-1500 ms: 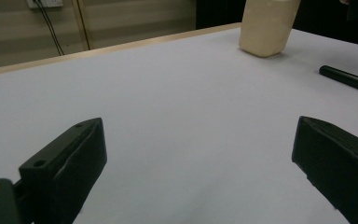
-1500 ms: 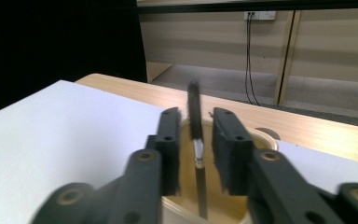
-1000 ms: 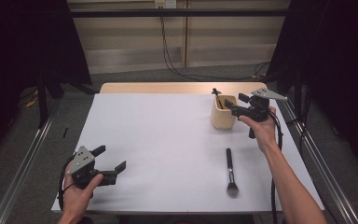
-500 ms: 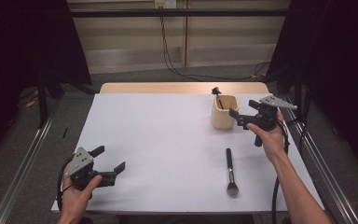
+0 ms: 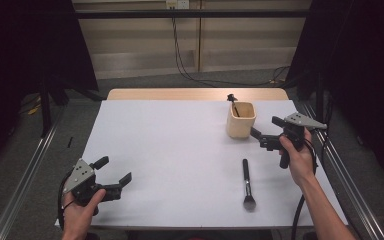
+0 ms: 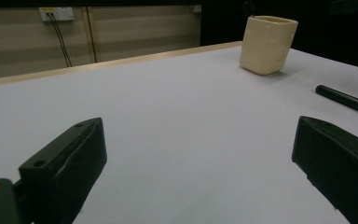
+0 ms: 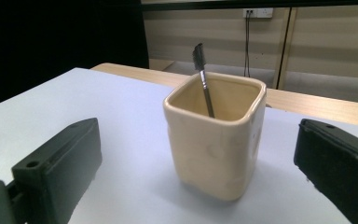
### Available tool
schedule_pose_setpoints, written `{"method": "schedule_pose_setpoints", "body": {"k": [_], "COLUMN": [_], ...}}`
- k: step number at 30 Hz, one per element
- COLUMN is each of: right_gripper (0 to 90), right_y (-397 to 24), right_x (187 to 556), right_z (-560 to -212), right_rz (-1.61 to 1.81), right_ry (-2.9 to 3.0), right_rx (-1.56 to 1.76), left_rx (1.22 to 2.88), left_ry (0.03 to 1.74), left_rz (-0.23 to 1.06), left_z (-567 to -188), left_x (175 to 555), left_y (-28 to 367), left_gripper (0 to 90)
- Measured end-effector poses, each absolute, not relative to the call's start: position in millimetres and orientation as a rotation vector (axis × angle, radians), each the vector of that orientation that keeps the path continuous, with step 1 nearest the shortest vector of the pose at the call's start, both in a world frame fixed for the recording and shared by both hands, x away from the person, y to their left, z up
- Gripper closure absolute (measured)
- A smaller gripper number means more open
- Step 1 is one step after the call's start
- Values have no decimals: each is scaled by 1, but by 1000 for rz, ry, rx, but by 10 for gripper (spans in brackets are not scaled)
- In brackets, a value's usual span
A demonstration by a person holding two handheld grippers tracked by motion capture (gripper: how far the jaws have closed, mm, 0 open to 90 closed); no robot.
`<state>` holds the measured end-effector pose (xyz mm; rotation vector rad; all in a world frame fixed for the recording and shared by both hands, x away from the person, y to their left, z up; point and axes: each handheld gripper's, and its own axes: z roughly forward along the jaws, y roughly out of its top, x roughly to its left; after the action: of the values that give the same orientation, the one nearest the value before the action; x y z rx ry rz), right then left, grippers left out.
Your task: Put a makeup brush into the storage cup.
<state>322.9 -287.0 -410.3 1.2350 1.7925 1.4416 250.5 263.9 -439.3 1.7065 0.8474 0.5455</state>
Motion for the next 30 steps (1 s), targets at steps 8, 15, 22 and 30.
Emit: {"method": "schedule_pose_setpoints", "body": {"k": [8, 15, 22, 30], "right_gripper": [5, 7, 17, 15], "right_y": [-295, -297, -298, -295], "right_x": [298, 277, 255, 232], "right_z": [-416, -422, -429, -436], "right_rz": [1439, 1390, 1394, 1377], "right_ry": [1781, 1788, 1741, 1765], "right_rx": [1216, 1207, 1209, 1206], "left_rx": [1714, 1688, 1689, 1712], "left_ry": [846, 864, 859, 885], "left_rz": [551, 574, 567, 564], "left_z": [-441, -440, -437, -439], "left_x": [247, 248, 249, 242], "left_y": [264, 269, 265, 266], "left_gripper": [32, 29, 28, 28]}}
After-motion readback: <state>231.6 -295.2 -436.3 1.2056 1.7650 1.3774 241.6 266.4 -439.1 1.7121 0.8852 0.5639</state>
